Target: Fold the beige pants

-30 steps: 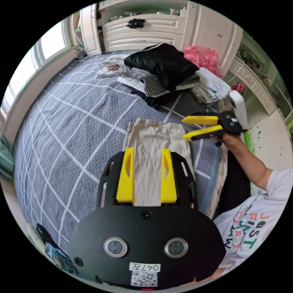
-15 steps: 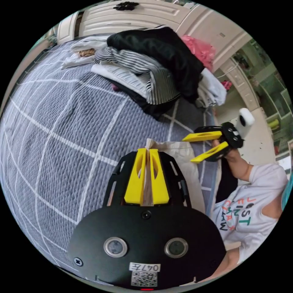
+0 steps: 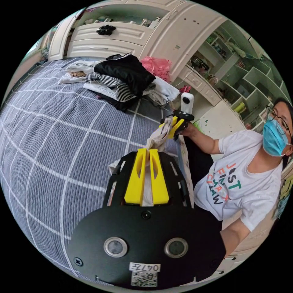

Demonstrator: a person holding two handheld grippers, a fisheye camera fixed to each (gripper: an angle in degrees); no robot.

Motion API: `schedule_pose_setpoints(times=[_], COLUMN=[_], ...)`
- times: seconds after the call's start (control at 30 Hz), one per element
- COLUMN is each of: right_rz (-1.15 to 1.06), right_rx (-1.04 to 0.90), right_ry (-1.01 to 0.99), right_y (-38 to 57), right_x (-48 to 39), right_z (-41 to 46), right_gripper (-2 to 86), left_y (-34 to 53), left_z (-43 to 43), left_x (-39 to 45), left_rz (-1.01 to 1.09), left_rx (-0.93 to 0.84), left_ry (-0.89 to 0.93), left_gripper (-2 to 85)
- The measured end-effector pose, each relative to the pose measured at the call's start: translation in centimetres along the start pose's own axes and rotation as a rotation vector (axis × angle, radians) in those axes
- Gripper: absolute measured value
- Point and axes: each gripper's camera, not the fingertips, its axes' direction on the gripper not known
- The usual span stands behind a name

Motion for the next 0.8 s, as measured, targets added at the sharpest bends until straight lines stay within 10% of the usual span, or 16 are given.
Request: schedule_pose_setpoints(times=[0.8], right_rz=[-0.516], right_rx=[-0.139], right_ry=[0.125], right_y=[-0.9], right_x=[-36.6], right_z=[23.5], right_gripper=[-0.3], left_y=[30.3], left_z=[-17.2], left_x=[11.2], left_rz=[-0.364], left_rx=[0.169], left_ry=[-0.272], left_gripper=[0.2])
